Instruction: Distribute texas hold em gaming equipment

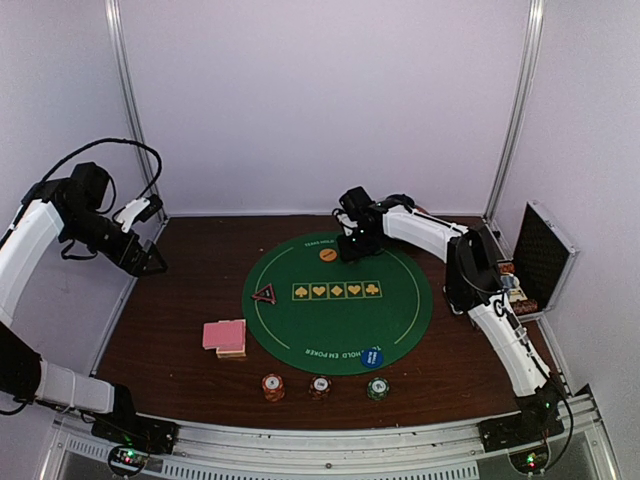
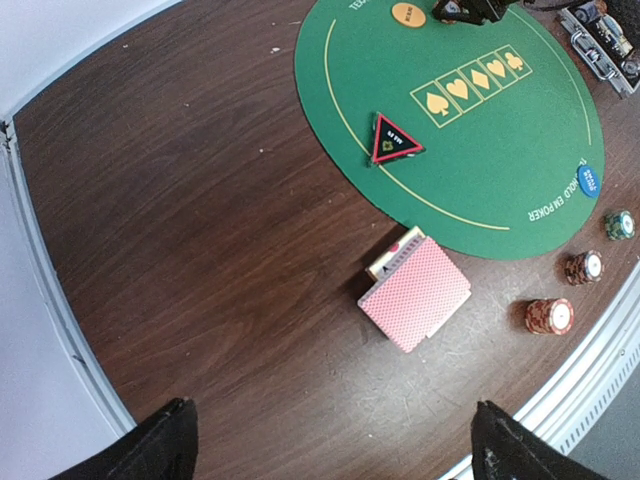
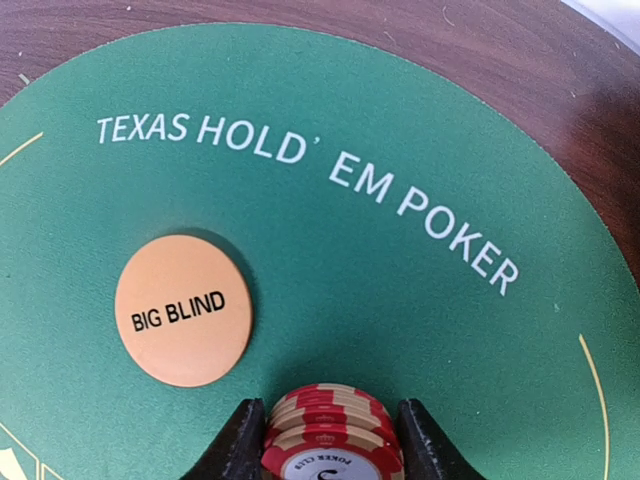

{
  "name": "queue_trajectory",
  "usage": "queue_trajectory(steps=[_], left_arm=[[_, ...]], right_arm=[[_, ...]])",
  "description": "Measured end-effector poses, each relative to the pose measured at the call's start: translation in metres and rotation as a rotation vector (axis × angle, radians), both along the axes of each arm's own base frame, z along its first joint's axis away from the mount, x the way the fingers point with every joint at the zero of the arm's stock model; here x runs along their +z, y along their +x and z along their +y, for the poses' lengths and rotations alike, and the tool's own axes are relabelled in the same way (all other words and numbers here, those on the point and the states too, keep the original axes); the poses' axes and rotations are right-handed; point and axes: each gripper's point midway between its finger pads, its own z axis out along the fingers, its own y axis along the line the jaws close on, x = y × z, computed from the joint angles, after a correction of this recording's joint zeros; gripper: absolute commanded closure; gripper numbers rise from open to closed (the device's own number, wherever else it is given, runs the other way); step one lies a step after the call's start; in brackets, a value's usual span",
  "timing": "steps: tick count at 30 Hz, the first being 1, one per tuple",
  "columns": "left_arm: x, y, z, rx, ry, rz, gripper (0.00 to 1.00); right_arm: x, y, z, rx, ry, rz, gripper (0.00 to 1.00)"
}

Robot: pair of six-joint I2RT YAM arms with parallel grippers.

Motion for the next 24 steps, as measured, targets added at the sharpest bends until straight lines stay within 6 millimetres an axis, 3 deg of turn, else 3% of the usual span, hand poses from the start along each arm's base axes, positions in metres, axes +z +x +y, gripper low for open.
queue_trajectory(steps=[3,9,16,20,24], left_arm=[[0.000,0.000,0.000,0.000,0.000,0.002,0.03],[0.000,0.000,0.000,0.000,0.000,0.002,0.02],[0.000,0.000,0.000,0.000,0.000,0.002,0.02],[0.000,0.000,0.000,0.000,0.001,0.002,0.03],[0.000,-0.001,0.000,0.001,0.002,0.000,0.02]], right_arm=[[0.000,0.000,0.001,0.001,0.006,0.003,0.54],[-0.001,0.000,0.001,-0.006,0.011,0.004,0.32],[0.005,-0.001,0.004,-0.002,0.019,-0.002,0.24],[0.038,-0.015,0.007,0.027,0.025,-0.027,0.18],[0.101,-0.058,0.026,0.107,0.050,-0.095,0.15]])
